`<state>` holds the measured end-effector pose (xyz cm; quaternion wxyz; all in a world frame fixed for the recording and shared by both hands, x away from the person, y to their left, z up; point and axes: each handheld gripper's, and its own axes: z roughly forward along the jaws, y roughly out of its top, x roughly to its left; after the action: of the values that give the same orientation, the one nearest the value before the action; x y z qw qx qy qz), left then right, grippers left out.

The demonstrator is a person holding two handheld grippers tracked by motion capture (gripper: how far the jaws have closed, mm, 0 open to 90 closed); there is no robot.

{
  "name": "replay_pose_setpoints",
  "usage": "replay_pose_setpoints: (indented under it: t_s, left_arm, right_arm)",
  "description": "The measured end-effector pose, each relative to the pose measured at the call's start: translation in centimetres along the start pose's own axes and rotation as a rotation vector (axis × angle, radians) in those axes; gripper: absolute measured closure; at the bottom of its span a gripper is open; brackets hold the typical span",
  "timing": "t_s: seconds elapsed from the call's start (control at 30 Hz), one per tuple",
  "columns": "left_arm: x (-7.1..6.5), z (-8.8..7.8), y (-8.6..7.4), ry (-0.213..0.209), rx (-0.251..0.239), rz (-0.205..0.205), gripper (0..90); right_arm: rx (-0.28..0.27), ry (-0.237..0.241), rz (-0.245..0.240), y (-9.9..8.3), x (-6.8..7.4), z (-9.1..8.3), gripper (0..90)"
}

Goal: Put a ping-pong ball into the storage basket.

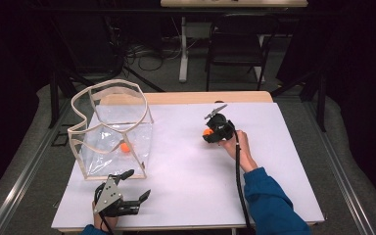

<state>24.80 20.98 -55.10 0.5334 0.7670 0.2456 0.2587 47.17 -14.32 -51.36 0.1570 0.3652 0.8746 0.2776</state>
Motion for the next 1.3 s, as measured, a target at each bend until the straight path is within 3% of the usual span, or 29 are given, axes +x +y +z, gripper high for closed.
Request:
replay_pose_setpoints:
  t_s: [0.63,1.3]
  left_arm:
    - [0.0,0.1,0.0,-0.004,-0.005,-0.004,15.9]
    - [-0.1,-0.1,0.2,0.001,-0.013,0.000,15.9]
  right_arm:
    - [-0.004,0.023,-0.049,1.3,1.2,-1.9,50.8]
    - [-0.078,0.082,-0.087,3.5,3.5,-3.9,50.8]
